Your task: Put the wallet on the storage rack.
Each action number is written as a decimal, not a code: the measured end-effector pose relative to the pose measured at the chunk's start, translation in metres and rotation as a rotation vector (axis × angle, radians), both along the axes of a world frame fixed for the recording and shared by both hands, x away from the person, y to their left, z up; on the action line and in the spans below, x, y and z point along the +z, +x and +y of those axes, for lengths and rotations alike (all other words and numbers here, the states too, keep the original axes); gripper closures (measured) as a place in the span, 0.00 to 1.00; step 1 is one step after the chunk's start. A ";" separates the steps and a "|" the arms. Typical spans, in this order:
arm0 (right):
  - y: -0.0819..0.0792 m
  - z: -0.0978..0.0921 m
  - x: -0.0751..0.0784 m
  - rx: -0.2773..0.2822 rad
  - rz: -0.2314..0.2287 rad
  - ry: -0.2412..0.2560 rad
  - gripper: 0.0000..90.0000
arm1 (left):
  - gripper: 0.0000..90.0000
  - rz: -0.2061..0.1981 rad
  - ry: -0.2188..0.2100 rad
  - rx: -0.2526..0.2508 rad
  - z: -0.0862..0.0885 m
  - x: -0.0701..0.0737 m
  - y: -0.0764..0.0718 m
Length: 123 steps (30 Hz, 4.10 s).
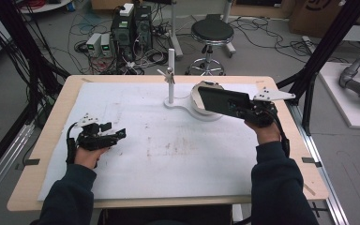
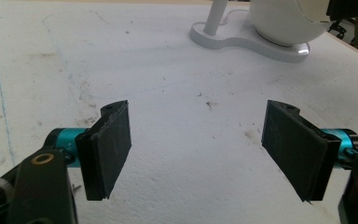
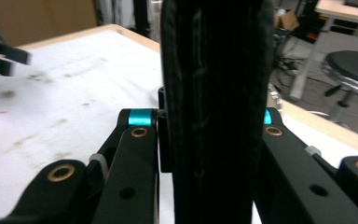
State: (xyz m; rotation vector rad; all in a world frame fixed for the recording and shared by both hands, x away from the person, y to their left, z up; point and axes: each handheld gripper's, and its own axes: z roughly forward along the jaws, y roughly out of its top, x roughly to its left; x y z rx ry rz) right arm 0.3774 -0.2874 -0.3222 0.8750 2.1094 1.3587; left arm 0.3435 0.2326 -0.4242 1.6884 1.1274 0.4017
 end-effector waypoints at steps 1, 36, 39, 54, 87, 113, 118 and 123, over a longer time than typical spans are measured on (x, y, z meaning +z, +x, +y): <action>0.000 0.000 0.000 0.000 0.000 0.000 0.82 | 0.27 0.002 -0.002 0.000 0.000 0.000 0.000; 0.075 0.066 -0.008 0.063 0.006 -0.409 0.58 | 0.28 -0.037 0.006 -0.013 0.002 0.001 0.000; 0.067 0.061 -0.004 0.082 0.003 -0.406 0.56 | 0.28 -0.039 0.005 -0.011 0.002 0.001 0.000; 0.043 0.020 -0.013 0.103 -0.034 -0.344 0.65 | 0.28 -0.030 0.010 -0.004 0.002 0.001 -0.001; 0.040 0.039 -0.016 0.160 -0.003 -0.334 0.60 | 0.29 -0.021 -0.012 -0.003 0.003 0.001 -0.001; 0.032 0.036 -0.033 0.176 0.024 -0.184 0.55 | 0.31 -0.021 -0.005 -0.009 0.001 0.002 -0.001; 0.030 0.038 -0.030 0.149 -0.007 -0.186 0.54 | 0.31 -0.024 -0.008 -0.007 0.001 0.002 -0.001; 0.027 0.034 -0.032 0.103 -0.001 -0.134 0.44 | 0.31 -0.028 -0.010 -0.011 0.002 0.002 -0.001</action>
